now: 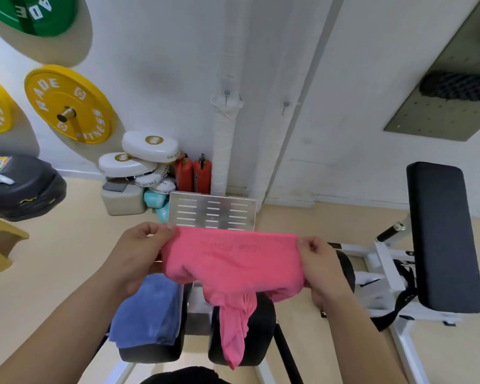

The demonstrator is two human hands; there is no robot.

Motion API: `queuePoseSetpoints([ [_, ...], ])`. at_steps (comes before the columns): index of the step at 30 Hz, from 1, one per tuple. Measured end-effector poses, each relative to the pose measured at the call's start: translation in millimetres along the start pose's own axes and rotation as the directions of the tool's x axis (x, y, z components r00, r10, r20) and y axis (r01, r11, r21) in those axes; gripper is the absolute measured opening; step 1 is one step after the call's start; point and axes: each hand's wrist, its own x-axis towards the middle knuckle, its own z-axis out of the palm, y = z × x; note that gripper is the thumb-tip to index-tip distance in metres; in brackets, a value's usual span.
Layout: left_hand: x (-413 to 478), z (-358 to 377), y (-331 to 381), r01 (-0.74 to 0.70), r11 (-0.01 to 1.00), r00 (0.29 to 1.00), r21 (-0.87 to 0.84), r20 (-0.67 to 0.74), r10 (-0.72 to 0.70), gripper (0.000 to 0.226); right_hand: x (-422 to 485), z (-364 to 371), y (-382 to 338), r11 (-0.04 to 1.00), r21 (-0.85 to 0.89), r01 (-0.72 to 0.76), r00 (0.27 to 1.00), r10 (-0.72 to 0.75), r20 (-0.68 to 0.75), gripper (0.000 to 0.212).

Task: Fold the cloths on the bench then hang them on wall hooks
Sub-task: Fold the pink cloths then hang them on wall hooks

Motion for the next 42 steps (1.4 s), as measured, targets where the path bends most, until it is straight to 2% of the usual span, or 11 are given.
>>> queuePoseSetpoints([
  [6,-25,36,2,-0.006,1.000,0.999,0.030,0.043,0.005,0.015,-31,22,-5,0.985,0.172,-0.020,1.000,0.019,0.009,0.018],
  [9,-46,59,-2,-0.068,0.996,0.994,0.055,0.086,0.063,0.009,-49,39,-12,0.977,0.211,-0.006,0.994,-0.018,0.109,0.016],
  [12,-70,82,-6,-0.167,0.983,0.980,0.082,0.126,0.156,0.008,-68,55,-15,0.980,0.198,0.030,0.970,-0.076,0.229,0.014],
  [23,-86,87,-15,-0.153,0.988,0.988,0.028,-0.019,0.154,0.011,-90,62,-11,0.955,-0.024,0.294,0.938,-0.284,0.197,0.018],
  [26,-91,86,-13,-0.175,0.985,0.984,-0.003,0.028,0.175,0.010,-93,62,-12,0.941,-0.050,0.336,0.926,-0.320,0.200,0.041],
  [28,-96,87,-11,-0.184,0.983,0.980,-0.023,0.070,0.185,0.014,-93,61,-10,0.964,0.037,0.265,0.933,-0.266,0.241,0.064],
  [30,-98,88,-11,-0.178,0.984,0.979,-0.031,0.097,0.180,0.025,-96,61,-12,0.975,0.114,0.189,0.935,-0.214,0.281,0.073],
  [35,-93,79,-10,-0.236,0.971,0.968,-0.027,0.082,0.238,0.016,-94,52,-17,0.963,0.264,0.051,0.934,-0.140,0.330,0.049],
  [38,-85,67,-6,-0.251,0.968,0.959,-0.020,0.133,0.251,0.015,-78,46,-9,0.980,0.139,0.143,0.969,-0.168,0.183,0.017],
  [40,-79,58,-1,-0.224,0.969,0.938,-0.104,0.246,0.244,0.009,-67,37,-6,0.987,0.070,0.141,0.965,-0.153,0.214,0.050],
  [42,-75,51,6,-0.175,0.964,0.908,-0.201,0.345,0.237,0.010,-54,26,-6,0.991,0.115,0.070,0.901,-0.112,0.418,0.070],
])
